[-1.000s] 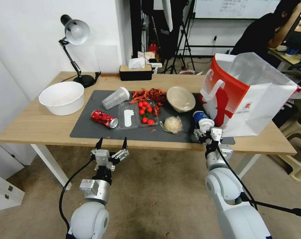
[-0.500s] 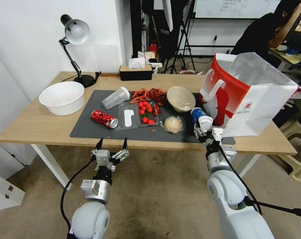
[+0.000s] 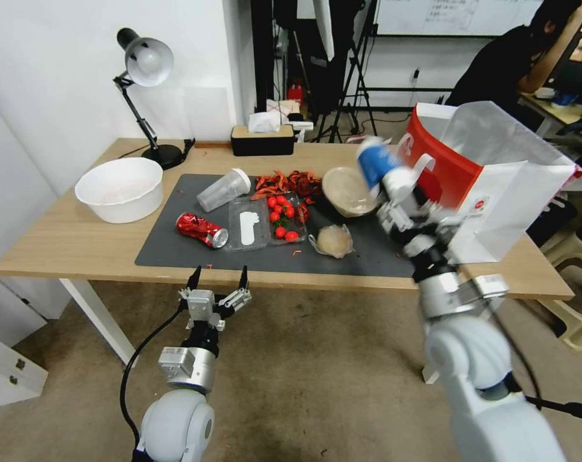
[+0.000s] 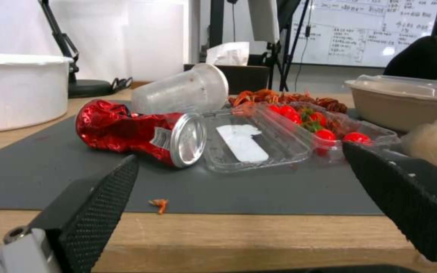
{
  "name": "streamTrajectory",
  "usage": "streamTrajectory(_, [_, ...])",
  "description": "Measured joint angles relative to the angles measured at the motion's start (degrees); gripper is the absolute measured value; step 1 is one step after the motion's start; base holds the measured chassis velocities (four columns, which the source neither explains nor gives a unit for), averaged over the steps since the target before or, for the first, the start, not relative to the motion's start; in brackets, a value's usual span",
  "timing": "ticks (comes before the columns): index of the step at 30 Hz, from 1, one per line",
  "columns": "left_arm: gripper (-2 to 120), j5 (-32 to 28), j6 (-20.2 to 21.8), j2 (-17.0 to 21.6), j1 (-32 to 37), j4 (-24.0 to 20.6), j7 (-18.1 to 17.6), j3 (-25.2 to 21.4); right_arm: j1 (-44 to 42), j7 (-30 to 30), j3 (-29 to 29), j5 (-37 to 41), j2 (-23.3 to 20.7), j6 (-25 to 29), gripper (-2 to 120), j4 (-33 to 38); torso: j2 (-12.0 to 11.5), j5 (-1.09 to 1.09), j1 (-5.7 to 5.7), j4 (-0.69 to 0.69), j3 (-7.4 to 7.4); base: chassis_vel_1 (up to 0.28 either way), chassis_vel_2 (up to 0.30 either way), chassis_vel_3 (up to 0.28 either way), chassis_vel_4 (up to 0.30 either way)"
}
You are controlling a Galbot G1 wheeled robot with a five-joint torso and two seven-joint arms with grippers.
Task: Pick up the trash from the table and place it into the takeout bag.
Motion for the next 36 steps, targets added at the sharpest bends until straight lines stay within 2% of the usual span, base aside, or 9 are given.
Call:
streamTrajectory(4, [100, 0.4, -0.1, -0.1, 0.2, 0.1, 0.0, 0.1, 7.1, 10.6, 2.5, 3.2, -4.4, -6.0, 58, -1.7, 0.0, 0.00, 0.00, 0.00, 0.00, 0.000, 0.000, 0.000, 0.000])
streamTrajectory(5, [100, 0.4, -0.1, -0.1, 0.2, 0.1, 0.0, 0.1, 7.1, 10.6, 2.5, 3.2, -4.4, -6.0, 58, -1.7, 0.0, 0.00, 0.00, 0.00, 0.00, 0.000, 0.000, 0.000, 0.000])
streamTrajectory(7, [100, 0.5, -0.2, -0.3, 0.3, 0.1, 0.0, 0.1, 9.8, 18.3, 3.1, 3.7, -5.6, -11.3, 58, -3.2, 0.0, 0.01, 0.00, -0.01, 0.00, 0.000, 0.000, 0.000, 0.000])
streamTrajectory(8, [100, 0.5, -0.2, -0.3, 0.3, 0.1, 0.0, 0.1, 9.8, 18.3, 3.1, 3.7, -5.6, -11.3, 58, -3.2, 0.0, 0.01, 0.00, -0.01, 0.00, 0.000, 0.000, 0.000, 0.000])
streamTrajectory(12, [100, 1.0, -0.5, -0.5, 0.4, 0.3, 0.0, 0.1, 14.0, 26.6, 3.0, 6.1, -6.6, -18.6, 58, -6.6, 0.0, 0.01, 0.00, 0.00, 0.00, 0.000, 0.000, 0.000, 0.000])
streamTrajectory(17, [100, 1.1, -0.6, -0.7, 0.5, 0.4, 0.1, 0.1, 15.7, 28.0, 2.7, 7.7, -6.5, -20.6, 63, -7.5, 0.0, -0.01, 0.01, 0.00, 0.00, 0.000, 0.000, 0.000, 0.000])
streamTrajectory(23, [100, 1.2, -0.7, -0.8, 0.5, 0.4, 0.0, -0.3, 15.9, 27.7, 2.4, 7.9, -6.1, -21.1, 87, -7.6, 0.0, -0.01, 0.01, 0.00, 0.00, 0.000, 0.000, 0.000, 0.000])
streamTrajectory(27, [100, 1.2, -0.7, -0.8, 0.4, 0.4, 0.0, -0.3, 16.0, 27.5, 2.5, 8.0, -6.2, -21.1, 99, -7.6, 0.0, -0.01, 0.00, 0.00, 0.00, 0.000, 0.000, 0.000, 0.000])
streamTrajectory(36, [100, 1.1, -0.7, -0.6, 0.3, 0.5, 0.0, -0.3, 15.2, 25.7, 3.2, 8.3, -6.6, -19.2, 100, -6.9, 0.0, -0.01, 0.01, 0.00, 0.00, 0.000, 0.000, 0.000, 0.000])
